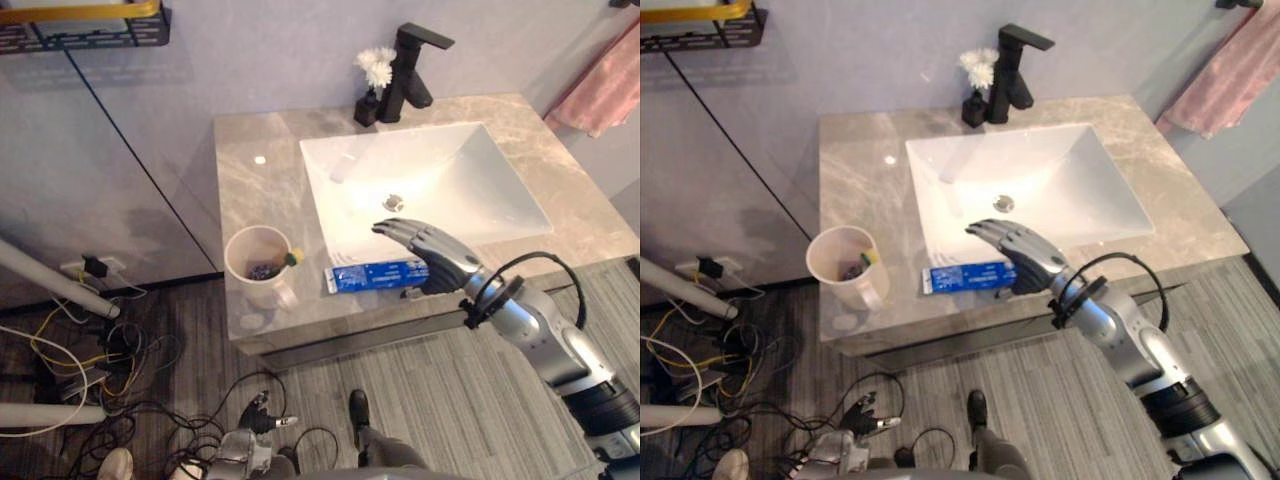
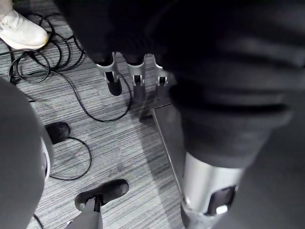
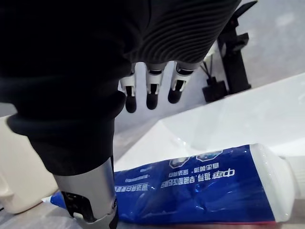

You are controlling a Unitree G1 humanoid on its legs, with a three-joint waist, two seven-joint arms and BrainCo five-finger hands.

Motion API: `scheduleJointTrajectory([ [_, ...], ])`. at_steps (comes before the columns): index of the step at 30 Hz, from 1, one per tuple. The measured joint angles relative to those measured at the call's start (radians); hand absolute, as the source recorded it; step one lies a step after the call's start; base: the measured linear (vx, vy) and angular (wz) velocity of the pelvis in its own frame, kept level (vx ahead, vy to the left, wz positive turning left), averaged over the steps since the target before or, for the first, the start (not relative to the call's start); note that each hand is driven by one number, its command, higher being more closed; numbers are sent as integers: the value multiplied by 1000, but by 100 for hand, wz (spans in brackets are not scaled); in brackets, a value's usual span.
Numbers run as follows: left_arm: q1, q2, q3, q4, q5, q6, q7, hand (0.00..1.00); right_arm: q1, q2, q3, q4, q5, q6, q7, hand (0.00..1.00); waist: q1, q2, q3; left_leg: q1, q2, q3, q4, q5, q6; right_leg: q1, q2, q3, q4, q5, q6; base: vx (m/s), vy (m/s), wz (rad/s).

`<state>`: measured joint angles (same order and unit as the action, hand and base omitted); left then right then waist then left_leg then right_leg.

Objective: Organize washtable

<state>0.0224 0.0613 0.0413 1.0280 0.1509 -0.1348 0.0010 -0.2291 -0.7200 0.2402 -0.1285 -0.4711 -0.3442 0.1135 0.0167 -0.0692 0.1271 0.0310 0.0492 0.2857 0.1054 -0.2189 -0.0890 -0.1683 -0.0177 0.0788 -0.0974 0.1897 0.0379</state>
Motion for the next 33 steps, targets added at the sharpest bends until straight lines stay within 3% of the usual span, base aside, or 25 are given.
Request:
scheduleJointTrajectory([
  [33, 26, 4, -7, -45, -1, 0, -2, 0, 1, -3, -4, 136, 109, 28, 47, 0, 2, -2, -1, -1, 2, -10, 1, 0, 0, 5, -1, -19, 0, 0, 0, 0, 0, 0],
])
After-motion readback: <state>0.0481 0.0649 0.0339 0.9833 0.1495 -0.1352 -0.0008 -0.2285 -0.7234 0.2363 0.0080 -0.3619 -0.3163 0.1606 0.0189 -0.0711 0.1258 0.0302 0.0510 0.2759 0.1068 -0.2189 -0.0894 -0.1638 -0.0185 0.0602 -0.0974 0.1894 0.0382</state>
